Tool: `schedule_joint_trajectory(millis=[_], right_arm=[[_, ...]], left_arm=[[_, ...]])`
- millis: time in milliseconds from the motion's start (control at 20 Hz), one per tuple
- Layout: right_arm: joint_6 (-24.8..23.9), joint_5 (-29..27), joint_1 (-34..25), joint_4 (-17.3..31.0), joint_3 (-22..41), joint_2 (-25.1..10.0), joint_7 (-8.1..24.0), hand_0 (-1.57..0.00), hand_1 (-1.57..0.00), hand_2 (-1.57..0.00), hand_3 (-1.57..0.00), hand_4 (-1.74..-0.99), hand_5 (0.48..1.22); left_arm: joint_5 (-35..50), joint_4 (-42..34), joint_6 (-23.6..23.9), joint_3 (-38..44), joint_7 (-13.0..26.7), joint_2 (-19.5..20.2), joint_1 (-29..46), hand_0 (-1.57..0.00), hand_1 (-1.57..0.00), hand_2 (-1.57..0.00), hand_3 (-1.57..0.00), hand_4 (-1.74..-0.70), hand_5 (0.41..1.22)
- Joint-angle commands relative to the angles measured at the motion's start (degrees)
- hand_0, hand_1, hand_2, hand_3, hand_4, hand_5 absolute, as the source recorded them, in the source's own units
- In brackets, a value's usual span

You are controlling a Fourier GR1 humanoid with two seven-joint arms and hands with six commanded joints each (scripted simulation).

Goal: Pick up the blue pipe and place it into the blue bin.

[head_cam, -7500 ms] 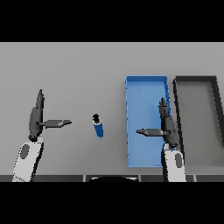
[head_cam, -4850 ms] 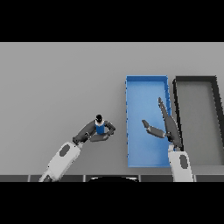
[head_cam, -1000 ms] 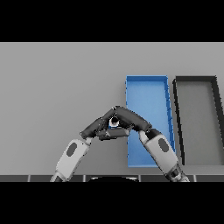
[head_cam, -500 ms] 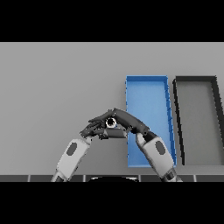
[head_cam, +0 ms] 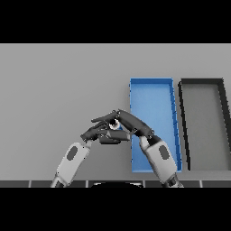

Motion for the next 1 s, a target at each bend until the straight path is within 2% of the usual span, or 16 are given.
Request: schedule_joint_trajectory(millis=[0,100,150,300,400,450,550,650,750,850,950], right_arm=[[-0.23,1.05,0.06,0.20,0.35,0.74,-0.57,-1.57,-1.57,-1.57,-1.57,-1.499,1.218],[-0.11,2.43,-0.06,0.04,0.31,1.45,0.44,-1.57,-1.57,-1.57,-1.57,-1.499,1.219],[0.23,2.40,0.18,-0.07,0.22,1.99,0.32,-1.57,-1.57,-1.57,-1.57,-1.499,1.220],[0.97,2.28,1.03,-0.69,-0.85,2.71,-0.20,-1.57,-1.57,-1.57,-1.57,-1.498,1.220],[0.69,0.71,-0.72,-1.21,-2.70,4.02,2.18,-1.57,-1.57,-1.57,-1.57,-1.497,1.221],[1.06,-0.59,-1.27,-1.37,-3.58,4.53,3.59,-1.57,-1.57,-1.57,-1.57,-1.496,1.221],[1.27,-4.08,-4.30,-1.72,-6.45,5.48,8.12,-1.57,-1.57,-1.57,-1.57,-1.495,1.221],[-0.75,-8.96,-7.40,-3.39,-9.58,6.48,12.44,-1.57,-1.57,-1.57,-1.57,-1.494,1.221],[-2.57,-12.59,-11.98,-4.42,-12.93,6.04,14.13,-1.57,-1.57,-1.57,-1.57,-1.495,1.221],[-5.91,-16.95,-17.77,-1.88,-16.12,2.79,14.57,-1.57,-1.57,-1.57,-1.57,-1.496,1.221],[-9.11,-17.86,-22.89,-1.58,-20.46,0.75,14.03,-1.57,-1.57,-1.57,-1.57,-1.497,1.221]], left_arm=[[-0.06,0.66,0.16,0.24,1.46,-0.13,-0.27,-0.16,-0.15,-0.14,-0.11,-1.01,0.785],[-0.61,1.49,0.75,0.18,0.05,-0.39,-0.04,-0.10,-0.09,-0.09,-0.07,-0.98,0.682],[0.25,1.27,0.67,0.46,1.64,-0.73,0.25,-0.08,-0.07,-0.07,-0.06,-0.97,0.642],[0.23,0.90,1.53,0.27,2.35,-0.97,1.46,-0.04,-0.04,-0.04,-0.03,-0.97,0.557],[0.99,0.76,1.83,0.76,4.25,-1.01,0.73,-0.03,-0.02,-0.02,-0.02,-0.97,0.531],[0.24,0.98,2.19,0.26,3.36,-0.81,1.17,-0.02,-0.02,-0.02,-0.01,-0.97,0.519],[-0.35,1.78,2.62,0.04,3.78,-0.67,0.95,-0.01,-0.01,-0.01,-0.01,-0.97,0.501],[0.00,1.56,2.58,-0.05,4.59,-0.92,0.73,-0.01,-0.01,-0.01,-0.01,-0.97,0.489],[-0.26,1.23,2.71,-0.30,5.46,-0.90,0.84,0.00,0.00,0.00,0.00,-0.97,0.479],[-0.10,0.64,2.75,-0.25,5.51,-0.84,1.10,0.00,0.00,0.00,0.00,-0.96,0.475],[0.16,0.91,2.27,0.45,4.83,0.09,0.63,0.00,0.00,0.00,0.00,-0.95,0.473]])
